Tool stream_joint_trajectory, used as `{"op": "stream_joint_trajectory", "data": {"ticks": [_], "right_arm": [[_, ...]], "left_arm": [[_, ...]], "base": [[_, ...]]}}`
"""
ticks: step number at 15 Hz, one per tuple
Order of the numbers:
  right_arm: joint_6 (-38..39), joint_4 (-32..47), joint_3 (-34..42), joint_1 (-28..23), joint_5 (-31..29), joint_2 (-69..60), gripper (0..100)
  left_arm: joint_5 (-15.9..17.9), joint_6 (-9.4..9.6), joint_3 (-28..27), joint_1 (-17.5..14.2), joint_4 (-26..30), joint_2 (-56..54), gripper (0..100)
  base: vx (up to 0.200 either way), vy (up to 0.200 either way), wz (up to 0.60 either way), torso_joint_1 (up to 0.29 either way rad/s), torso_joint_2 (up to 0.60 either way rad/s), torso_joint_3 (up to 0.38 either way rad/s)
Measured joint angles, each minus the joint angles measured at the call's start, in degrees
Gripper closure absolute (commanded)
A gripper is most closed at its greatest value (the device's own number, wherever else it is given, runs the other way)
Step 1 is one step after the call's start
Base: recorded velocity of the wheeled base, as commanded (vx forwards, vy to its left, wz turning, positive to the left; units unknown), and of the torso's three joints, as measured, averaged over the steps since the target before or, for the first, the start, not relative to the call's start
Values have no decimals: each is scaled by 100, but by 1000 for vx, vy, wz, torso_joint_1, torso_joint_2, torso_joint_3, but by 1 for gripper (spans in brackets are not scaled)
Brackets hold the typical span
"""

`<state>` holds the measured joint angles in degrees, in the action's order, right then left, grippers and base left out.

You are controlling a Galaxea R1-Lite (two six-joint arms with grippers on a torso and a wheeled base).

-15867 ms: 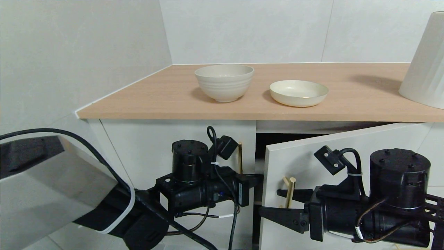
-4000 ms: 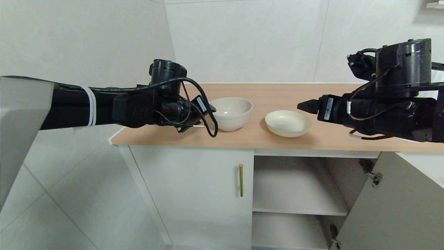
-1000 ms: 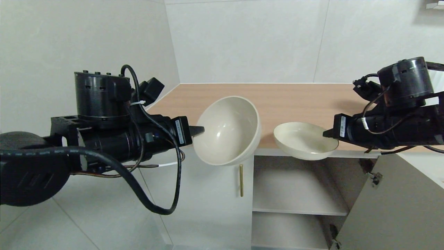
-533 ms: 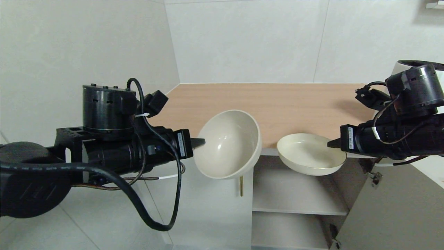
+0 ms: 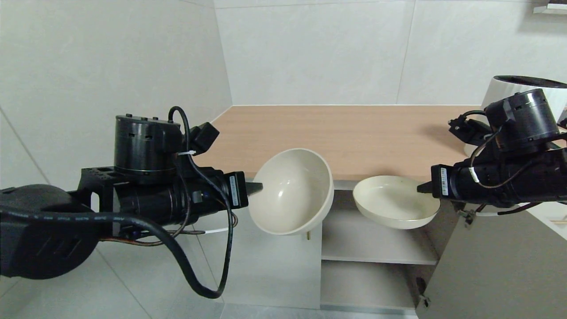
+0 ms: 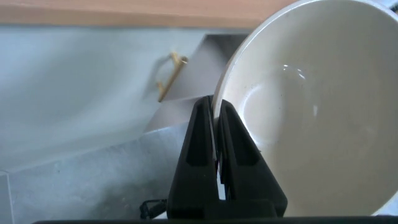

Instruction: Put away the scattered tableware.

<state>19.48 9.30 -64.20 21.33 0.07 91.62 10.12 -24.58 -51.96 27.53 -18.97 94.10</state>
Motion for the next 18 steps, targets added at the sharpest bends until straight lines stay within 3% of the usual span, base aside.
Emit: {"op": "stream_joint_trajectory", "data": {"ticks": [5, 15, 18], "right_arm": [[-213, 0, 80, 0, -7, 84, 100], [-249, -2, 124, 0, -34, 232, 100], [-251, -9, 130, -1, -34, 284, 100]], "left_arm": [[0, 0, 2, 0, -5, 17, 100], [2, 0, 2, -2, -5, 59, 100], [0, 0, 2, -2, -10, 74, 100]], "base": [[0, 0, 0, -30, 93, 59], [0, 0, 0, -128, 437, 307], [0, 0, 0, -36, 177, 123]]}}
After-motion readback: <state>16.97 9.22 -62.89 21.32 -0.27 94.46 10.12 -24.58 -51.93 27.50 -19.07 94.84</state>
